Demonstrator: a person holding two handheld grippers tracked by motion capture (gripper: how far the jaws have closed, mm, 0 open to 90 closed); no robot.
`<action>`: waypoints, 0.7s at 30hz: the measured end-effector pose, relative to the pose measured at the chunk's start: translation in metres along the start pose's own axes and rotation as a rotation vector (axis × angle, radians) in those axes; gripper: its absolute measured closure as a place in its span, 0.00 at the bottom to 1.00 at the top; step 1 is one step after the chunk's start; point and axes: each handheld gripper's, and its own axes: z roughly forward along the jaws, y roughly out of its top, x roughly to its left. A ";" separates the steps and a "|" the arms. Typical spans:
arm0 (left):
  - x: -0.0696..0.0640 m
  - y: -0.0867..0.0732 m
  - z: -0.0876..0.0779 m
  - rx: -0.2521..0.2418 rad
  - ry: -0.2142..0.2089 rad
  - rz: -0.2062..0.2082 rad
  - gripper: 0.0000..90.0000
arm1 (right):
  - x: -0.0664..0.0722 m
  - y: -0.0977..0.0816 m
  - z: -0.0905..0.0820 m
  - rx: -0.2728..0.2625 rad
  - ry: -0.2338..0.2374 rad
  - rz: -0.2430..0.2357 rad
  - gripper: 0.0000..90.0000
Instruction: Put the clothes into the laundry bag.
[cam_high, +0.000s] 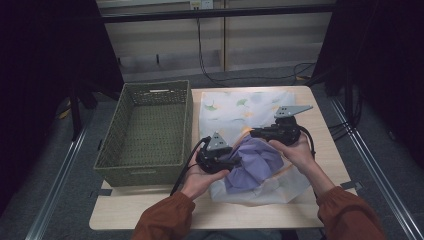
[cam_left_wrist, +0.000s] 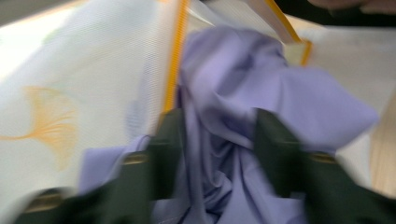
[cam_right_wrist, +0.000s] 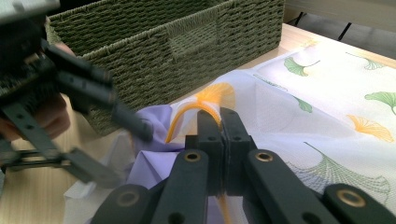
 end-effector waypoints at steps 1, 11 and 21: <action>-0.001 0.001 -0.001 -0.012 -0.019 0.005 0.47 | 0.000 0.000 0.000 0.003 -0.002 -0.003 0.99; 0.008 -0.017 0.028 0.105 0.087 -0.009 0.21 | 0.001 0.000 0.001 0.008 0.002 -0.001 0.99; 0.007 -0.021 0.019 0.096 0.056 0.011 0.76 | 0.001 0.000 0.001 0.010 0.005 0.001 0.99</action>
